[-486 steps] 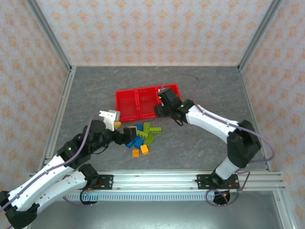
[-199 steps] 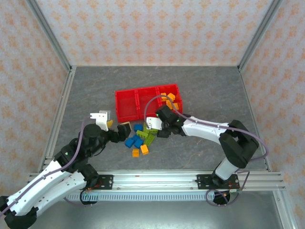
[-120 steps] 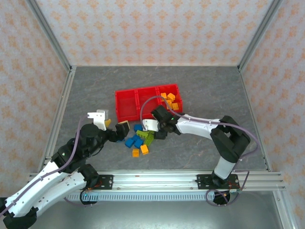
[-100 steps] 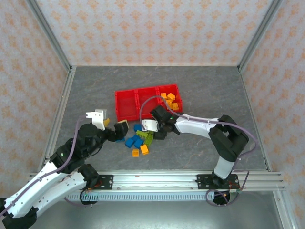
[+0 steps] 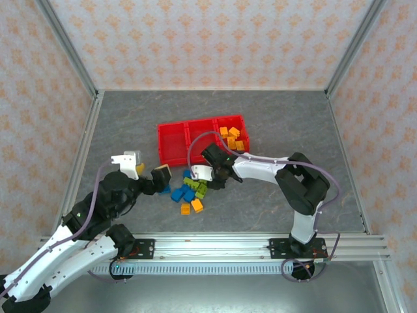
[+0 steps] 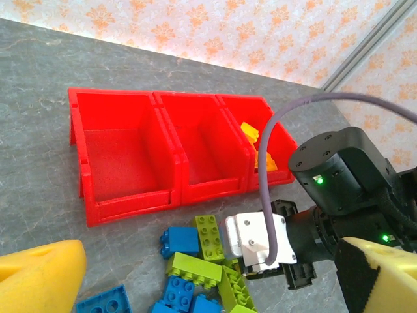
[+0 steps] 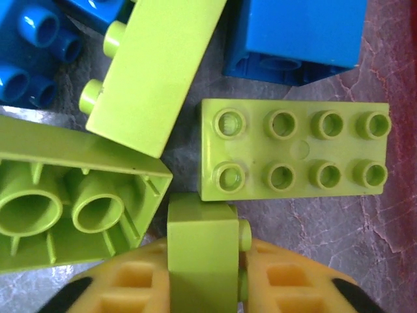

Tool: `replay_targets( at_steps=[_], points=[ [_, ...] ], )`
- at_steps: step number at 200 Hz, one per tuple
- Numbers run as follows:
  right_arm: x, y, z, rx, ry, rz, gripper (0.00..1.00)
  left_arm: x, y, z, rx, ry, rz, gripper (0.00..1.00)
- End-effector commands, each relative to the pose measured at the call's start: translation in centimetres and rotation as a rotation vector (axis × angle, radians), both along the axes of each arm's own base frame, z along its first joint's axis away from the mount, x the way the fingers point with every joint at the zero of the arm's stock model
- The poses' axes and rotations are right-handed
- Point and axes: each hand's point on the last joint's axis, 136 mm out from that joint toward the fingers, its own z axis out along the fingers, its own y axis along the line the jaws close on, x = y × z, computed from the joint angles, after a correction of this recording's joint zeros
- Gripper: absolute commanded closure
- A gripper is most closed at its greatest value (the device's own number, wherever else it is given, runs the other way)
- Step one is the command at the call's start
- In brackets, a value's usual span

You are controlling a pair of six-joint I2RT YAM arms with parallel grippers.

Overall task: Sort the legos into containers by color
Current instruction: Pick up the lego from the center of the table, then place the lego in the container.

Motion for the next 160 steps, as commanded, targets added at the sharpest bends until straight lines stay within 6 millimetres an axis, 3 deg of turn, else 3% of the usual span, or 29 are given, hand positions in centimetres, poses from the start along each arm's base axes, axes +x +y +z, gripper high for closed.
replay_targets(
  at_steps=[1,32,85,122,137,160],
  points=[
    [-1.1,-0.1,1.0,-0.016,0.031,-0.003,0.87,-0.3,0.5,1.1,-0.019,0.009,0.024,0.01],
    [-0.5,-0.3,3.3,-0.010,-0.022,-0.035,1.00,-0.3,0.3,1.0,-0.027,0.015,0.020,0.01],
    [1.6,2.1,10.3,0.125,-0.051,-0.131,1.00,0.1,-0.1,0.2,0.006,0.044,0.013,0.01],
    [6.7,4.1,15.1,0.273,-0.116,-0.310,1.00,0.2,-0.1,-0.6,0.034,0.075,0.014,0.01],
    [9.1,4.5,15.6,0.303,-0.087,-0.418,1.00,0.1,0.0,-0.8,0.035,0.081,0.022,0.01],
    [11.9,5.2,14.7,0.315,-0.063,-0.545,1.00,-0.1,0.1,-1.0,0.021,0.091,0.025,0.01]
  ],
)
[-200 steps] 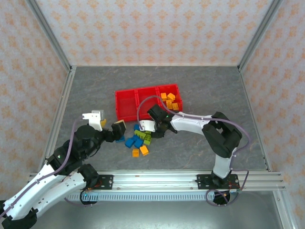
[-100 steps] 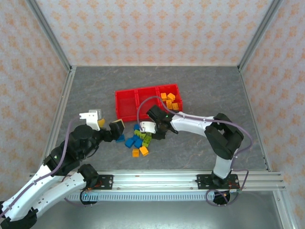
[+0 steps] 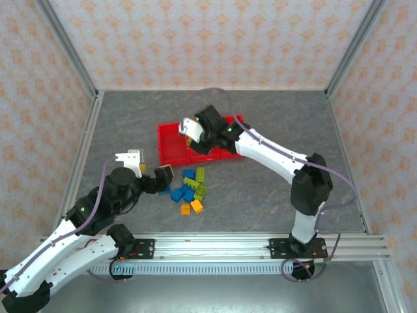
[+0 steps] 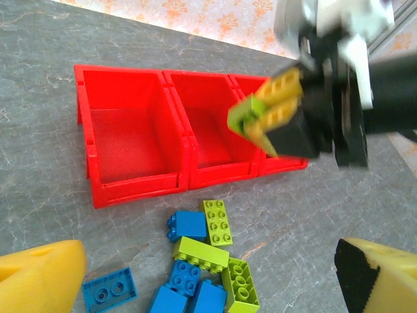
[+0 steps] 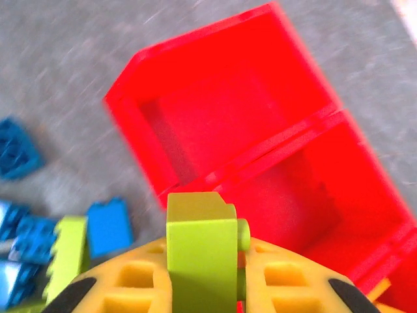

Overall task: Sort the legos into containers by color
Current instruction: Place the lego in the container.

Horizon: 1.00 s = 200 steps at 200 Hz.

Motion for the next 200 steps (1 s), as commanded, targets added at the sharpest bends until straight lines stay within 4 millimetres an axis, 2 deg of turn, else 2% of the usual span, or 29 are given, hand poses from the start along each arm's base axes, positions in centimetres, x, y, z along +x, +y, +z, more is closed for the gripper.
replay_targets(
  at_steps=[1,12,26,46,75,82,91,104,134,163,200],
  points=[
    [2.9,-0.2,-2.2,0.016,0.090,-0.194,1.00,-0.5,0.4,0.3,-0.011,0.012,0.013,0.01],
    [4.2,0.1,-2.8,0.023,0.093,-0.262,1.00,-0.6,0.4,0.3,-0.020,0.012,0.012,0.01],
    [6.1,0.2,-3.2,0.056,0.129,-0.357,0.95,-0.6,0.5,0.2,-0.023,0.013,0.015,0.01],
    [8.7,-0.3,-4.1,0.095,0.192,-0.492,0.95,-0.6,0.7,-0.5,-0.007,0.025,0.026,0.01],
    [9.9,-0.9,-6.0,0.104,0.220,-0.561,0.94,-0.3,0.6,-0.9,0.011,0.045,0.030,0.01],
    [10.0,-1.0,-6.3,0.101,0.219,-0.576,0.88,-0.3,0.5,-0.9,0.014,0.047,0.030,0.01],
    [10.2,-1.4,-6.2,0.101,0.213,-0.600,0.73,-0.3,0.4,-1.1,0.015,0.052,0.026,0.01],
    [9.9,-1.4,-6.2,0.101,0.229,-0.601,0.59,-0.3,0.3,-1.2,0.018,0.054,0.017,0.01],
    [9.7,-2.3,-4.6,0.122,0.227,-0.660,0.44,-0.2,-0.6,-1.6,0.030,0.069,-0.026,0.01],
    [9.2,-3.1,-2.3,0.166,0.226,-0.707,0.38,-0.1,-1.8,-2.8,0.055,0.115,-0.075,0.01],
    [8.0,-5.6,1.8,0.285,0.196,-0.837,0.32,-0.1,-4.8,-6.8,0.135,0.284,-0.206,0.01]
  ],
)
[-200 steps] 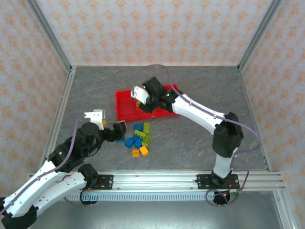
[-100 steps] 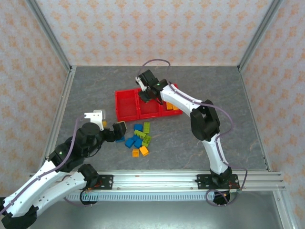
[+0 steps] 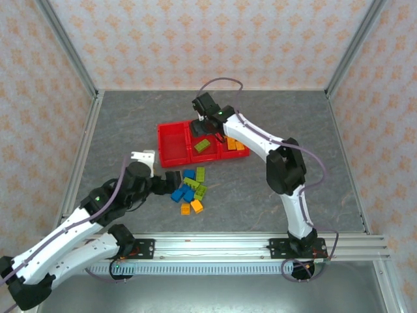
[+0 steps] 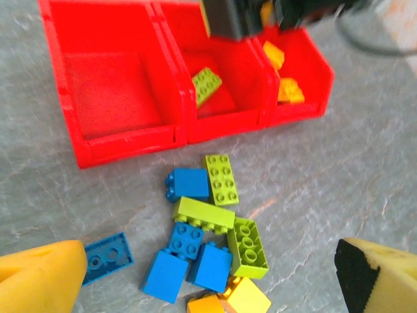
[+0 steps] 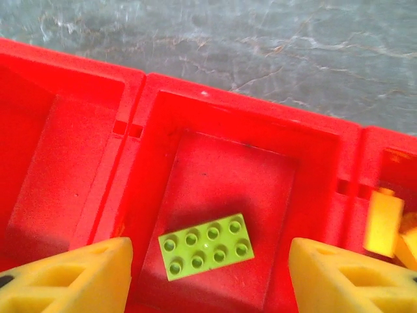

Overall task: Sort the legos into containers by color
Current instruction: Place the lego in the container, then pick up the lego from the middle-left of the table.

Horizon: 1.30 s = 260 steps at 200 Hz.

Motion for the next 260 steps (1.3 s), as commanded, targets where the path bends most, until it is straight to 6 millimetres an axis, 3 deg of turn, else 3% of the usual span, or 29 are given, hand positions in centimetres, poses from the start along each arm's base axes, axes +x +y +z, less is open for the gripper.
replay_targets(
  at_steps=[1,27,48,67,90,142,177,211,260],
  points=[
    [-0.9,-2.6,6.4,0.090,-0.094,-0.150,0.32,-0.4,-2.1,-2.2,0.042,0.101,-0.113,0.01],
    [-2.3,-6.8,9.1,0.114,-0.185,-0.279,0.23,0.0,-2.6,-4.6,0.113,0.186,-0.112,0.01],
    [-3.8,-10.6,9.0,0.120,-0.174,-0.347,0.16,0.2,-3.6,-5.6,0.140,0.230,-0.127,0.01],
    [-5.5,-13.3,9.0,0.139,-0.174,-0.386,0.00,0.3,-5.2,-5.8,0.148,0.246,-0.151,0.01],
    [-7.6,-15.6,9.4,0.170,-0.187,-0.415,0.00,0.5,-7.4,-6.1,0.177,0.255,-0.178,0.02],
    [-11.4,-18.9,10.1,0.174,-0.217,-0.427,0.00,1.0,-9.1,-9.7,0.352,0.377,-0.173,0.09],
    [-12.3,-21.2,7.8,0.146,-0.195,-0.433,0.00,1.1,-9.3,-12.5,0.420,0.460,-0.140,0.13],
    [-13.1,-21.8,5.5,0.159,-0.154,-0.429,0.00,1.3,-9.3,-13.3,0.430,0.480,-0.102,0.16],
    [-12.9,-21.6,3.9,0.135,-0.129,-0.403,0.00,1.0,-10.7,-14.0,0.445,0.497,-0.129,0.33]
  ],
)
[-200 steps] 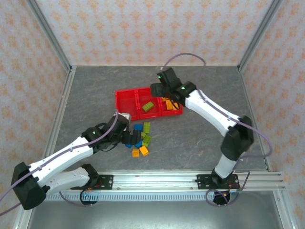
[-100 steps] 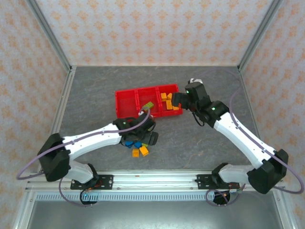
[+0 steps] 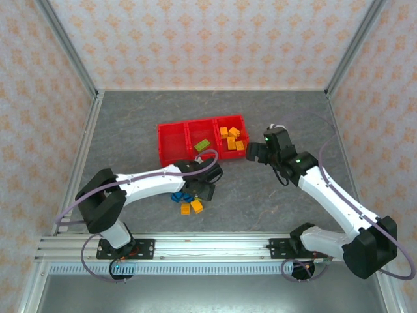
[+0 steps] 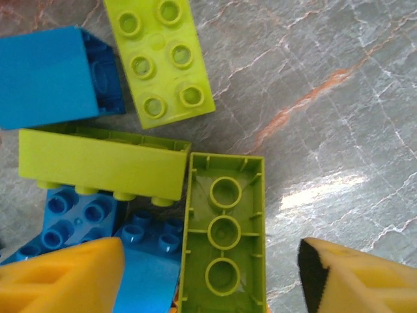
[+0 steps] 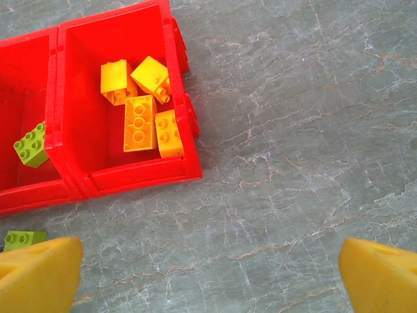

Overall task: Sort the legos into containers by color
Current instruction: Pick up the lego from the middle-left of the table.

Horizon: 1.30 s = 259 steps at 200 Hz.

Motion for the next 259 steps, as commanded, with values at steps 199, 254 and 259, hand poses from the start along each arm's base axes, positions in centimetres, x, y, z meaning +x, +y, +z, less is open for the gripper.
replay_targets(
  at_steps=[199,254,259],
  points=[
    [0.2,0.3,-1.9,-0.017,0.021,0.055,0.00,0.4,-1.9,-1.6,0.120,-0.008,-0.033,0.33],
    [0.2,0.1,-2.3,-0.035,0.033,0.052,0.00,0.7,-2.4,-3.1,0.142,0.012,-0.059,0.36],
    [0.2,0.1,-2.3,-0.035,0.034,0.051,0.00,0.8,-2.5,-3.2,0.142,0.013,-0.059,0.36]
  ],
)
